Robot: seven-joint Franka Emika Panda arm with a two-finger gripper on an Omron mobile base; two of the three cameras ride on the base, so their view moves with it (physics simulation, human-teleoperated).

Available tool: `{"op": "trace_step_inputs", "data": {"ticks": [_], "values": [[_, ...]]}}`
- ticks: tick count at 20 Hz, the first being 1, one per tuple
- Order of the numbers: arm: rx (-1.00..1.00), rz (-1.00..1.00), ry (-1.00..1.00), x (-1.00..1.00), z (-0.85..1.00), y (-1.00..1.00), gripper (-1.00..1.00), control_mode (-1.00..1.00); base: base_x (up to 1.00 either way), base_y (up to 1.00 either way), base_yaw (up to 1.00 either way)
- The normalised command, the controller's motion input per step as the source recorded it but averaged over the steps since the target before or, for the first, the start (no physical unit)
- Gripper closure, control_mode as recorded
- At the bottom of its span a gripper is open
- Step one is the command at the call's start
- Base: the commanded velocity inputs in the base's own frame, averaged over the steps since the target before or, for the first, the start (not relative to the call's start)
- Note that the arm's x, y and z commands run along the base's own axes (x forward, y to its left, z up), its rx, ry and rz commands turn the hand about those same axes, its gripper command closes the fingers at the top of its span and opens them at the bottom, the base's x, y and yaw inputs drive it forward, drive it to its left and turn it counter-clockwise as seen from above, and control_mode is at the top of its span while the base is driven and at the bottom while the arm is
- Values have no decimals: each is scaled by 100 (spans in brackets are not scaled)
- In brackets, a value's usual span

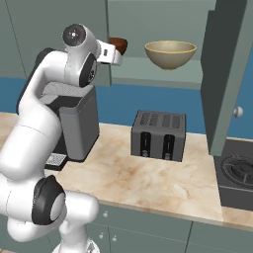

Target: Move the bowls from the cabinet to the plates on the dining table.

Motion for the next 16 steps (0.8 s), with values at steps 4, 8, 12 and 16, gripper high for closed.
{"op": "trace_step_inputs", "data": {"ticks": [4,8,12,16], "values": [[0,0,-3,-44,3,0,100,-100,0,0,0],[0,0,-2,-43,8,1,100,-100,0,0,0],[0,0,-1,-42,11,4,100,-100,0,0,0],[0,-2,0,-43,15,11,100,-100,0,0,0]]}}
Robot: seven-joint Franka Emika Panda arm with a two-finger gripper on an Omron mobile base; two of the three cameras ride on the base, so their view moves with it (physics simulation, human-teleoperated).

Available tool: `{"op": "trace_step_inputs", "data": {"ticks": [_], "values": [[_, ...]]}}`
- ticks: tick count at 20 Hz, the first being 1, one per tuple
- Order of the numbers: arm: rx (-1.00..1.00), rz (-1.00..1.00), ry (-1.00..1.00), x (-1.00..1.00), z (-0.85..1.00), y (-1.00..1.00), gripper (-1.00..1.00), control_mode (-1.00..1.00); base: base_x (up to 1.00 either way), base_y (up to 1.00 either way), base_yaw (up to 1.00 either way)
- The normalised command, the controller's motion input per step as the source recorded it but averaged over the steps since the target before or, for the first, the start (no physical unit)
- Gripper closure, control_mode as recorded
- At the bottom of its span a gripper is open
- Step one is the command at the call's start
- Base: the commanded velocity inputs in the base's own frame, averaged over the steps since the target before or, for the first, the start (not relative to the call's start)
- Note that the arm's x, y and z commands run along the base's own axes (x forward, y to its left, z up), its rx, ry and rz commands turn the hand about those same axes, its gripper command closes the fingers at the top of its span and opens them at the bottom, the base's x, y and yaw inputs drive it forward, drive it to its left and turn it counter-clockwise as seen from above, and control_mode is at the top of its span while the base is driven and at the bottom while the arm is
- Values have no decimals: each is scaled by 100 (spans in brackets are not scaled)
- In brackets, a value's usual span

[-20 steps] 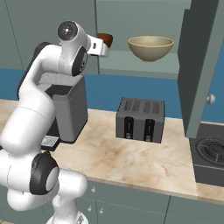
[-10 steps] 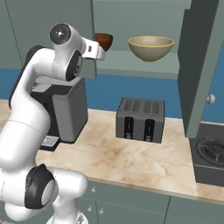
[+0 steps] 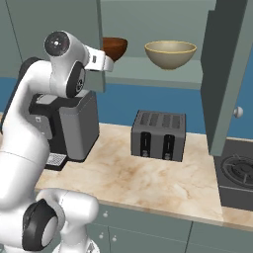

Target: Move the bowls from the cabinet to the plates on the dining table.

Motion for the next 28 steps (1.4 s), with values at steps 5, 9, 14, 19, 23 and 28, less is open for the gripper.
{"op": "trace_step_inputs", "data": {"ticks": [5,9,14,19,23,28], "values": [[0,-3,0,-44,16,10,100,-100,0,0,0],[0,-2,0,-48,15,8,100,-100,0,0,0],[0,-1,0,-53,14,5,100,-100,0,0,0],[0,0,0,-56,10,2,100,-100,0,0,0],[0,0,0,-57,8,1,100,-100,0,0,0],[0,0,0,-61,9,0,100,-100,0,0,0]]}}
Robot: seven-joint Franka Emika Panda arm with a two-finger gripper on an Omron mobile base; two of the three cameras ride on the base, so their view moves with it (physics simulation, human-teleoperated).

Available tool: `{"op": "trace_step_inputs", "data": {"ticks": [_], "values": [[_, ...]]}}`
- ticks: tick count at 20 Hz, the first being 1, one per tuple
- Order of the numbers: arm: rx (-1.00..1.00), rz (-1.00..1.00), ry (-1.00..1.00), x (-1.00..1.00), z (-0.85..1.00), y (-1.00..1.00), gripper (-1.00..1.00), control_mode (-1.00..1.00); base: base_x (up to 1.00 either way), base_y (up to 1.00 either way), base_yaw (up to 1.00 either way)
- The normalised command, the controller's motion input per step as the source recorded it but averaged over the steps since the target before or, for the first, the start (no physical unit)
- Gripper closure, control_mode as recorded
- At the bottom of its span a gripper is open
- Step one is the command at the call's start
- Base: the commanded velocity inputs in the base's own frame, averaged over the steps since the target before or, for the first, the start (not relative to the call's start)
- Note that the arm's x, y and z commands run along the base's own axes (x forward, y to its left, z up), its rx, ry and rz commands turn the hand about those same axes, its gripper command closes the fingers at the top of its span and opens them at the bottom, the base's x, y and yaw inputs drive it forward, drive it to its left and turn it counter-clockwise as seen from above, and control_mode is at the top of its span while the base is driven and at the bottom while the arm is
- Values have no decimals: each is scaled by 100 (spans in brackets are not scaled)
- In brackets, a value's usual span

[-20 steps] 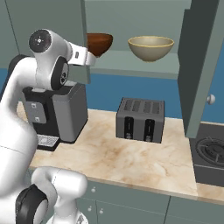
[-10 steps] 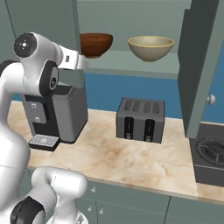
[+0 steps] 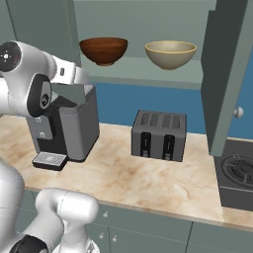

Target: Move the bowls from the cabinet to the plates on the dining table.

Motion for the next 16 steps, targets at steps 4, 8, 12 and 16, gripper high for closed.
{"op": "trace_step_inputs", "data": {"ticks": [4,8,12,16], "values": [[0,0,0,-59,6,1,100,-100,0,0,0],[0,0,0,-55,1,5,100,-100,0,0,0],[0,0,0,-53,0,8,100,-100,0,0,0],[0,0,1,-51,0,9,100,-100,0,0,0]]}}
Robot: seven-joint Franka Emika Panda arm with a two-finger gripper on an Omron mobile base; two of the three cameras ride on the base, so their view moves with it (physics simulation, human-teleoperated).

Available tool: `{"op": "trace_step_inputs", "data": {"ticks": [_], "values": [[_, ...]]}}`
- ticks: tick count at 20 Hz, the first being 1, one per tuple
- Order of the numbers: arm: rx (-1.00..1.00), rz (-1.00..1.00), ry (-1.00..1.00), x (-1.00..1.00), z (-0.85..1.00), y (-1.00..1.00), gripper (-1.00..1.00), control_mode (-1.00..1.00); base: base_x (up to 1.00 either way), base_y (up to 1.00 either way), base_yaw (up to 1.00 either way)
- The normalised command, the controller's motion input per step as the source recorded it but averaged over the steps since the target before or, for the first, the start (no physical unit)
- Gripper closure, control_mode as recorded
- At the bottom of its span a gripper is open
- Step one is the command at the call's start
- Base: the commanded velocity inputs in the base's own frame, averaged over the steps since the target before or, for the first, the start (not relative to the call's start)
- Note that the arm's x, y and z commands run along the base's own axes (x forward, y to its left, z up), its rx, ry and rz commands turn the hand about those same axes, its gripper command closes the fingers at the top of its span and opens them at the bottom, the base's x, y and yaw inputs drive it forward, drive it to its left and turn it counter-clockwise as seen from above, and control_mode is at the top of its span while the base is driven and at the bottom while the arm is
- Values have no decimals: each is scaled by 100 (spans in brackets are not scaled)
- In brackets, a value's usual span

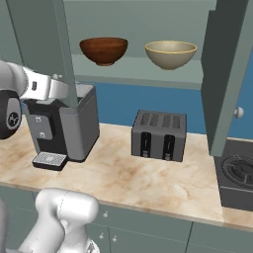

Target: Move the bowls from the cabinet to the plates on the dining table.

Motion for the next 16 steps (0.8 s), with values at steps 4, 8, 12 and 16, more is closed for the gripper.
{"op": "trace_step_inputs", "data": {"ticks": [4,8,12,16], "values": [[0,0,2,-47,0,11,100,-100,0,0,0],[0,0,2,-39,-1,8,-100,-100,0,0,0],[0,0,0,-17,0,2,-100,-100,0,0,0],[0,3,0,-1,0,-11,-100,-100,0,0,0]]}}
